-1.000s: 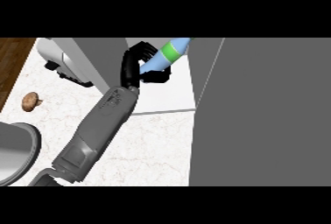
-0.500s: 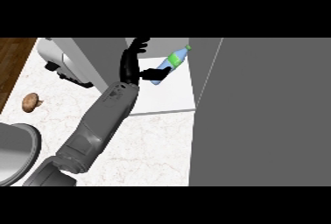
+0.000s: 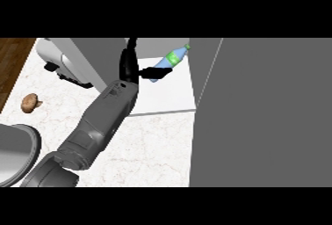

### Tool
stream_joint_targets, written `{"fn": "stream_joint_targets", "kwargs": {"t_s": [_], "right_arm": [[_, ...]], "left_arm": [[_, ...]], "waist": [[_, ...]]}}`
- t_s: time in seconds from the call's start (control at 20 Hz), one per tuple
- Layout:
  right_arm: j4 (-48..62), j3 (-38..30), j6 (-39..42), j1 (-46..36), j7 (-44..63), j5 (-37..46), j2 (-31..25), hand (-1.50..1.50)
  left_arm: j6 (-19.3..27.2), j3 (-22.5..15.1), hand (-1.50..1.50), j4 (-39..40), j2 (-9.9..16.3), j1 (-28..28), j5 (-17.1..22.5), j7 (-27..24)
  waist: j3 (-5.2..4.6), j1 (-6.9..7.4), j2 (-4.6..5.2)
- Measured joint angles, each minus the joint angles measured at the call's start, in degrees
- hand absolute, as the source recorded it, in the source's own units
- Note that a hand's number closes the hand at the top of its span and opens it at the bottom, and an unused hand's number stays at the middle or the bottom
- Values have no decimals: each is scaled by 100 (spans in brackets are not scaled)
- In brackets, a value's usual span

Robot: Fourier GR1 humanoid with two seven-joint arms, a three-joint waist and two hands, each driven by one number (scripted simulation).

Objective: Pick up the bottled water, place it into the cabinet and close the cabinet

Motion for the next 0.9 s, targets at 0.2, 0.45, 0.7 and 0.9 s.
{"fn": "stream_joint_targets", "kwargs": {"t_s": [0.2, 0.45, 0.7, 0.9], "right_arm": [[4, -8, -9, 44, -47, 29, -19, -150], [-54, -32, -32, 145, -104, 62, -58, -150], [-99, -44, -45, 261, -207, 87, -90, -150], [-163, -1, -180, 256, -126, 153, -32, -150]], "left_arm": [[-343, 218, -150, -73, 2, 1, 170, -397], [-1031, 542, -150, -274, -29, 41, 469, -958], [-1685, 675, -150, -409, -130, 90, 589, -1414], [-2060, 610, -150, -557, -184, 175, 613, -1653]], "waist": [[-9, 13, 6], [-19, 64, 11], [-5, 153, -19], [7, 223, -42]]}}
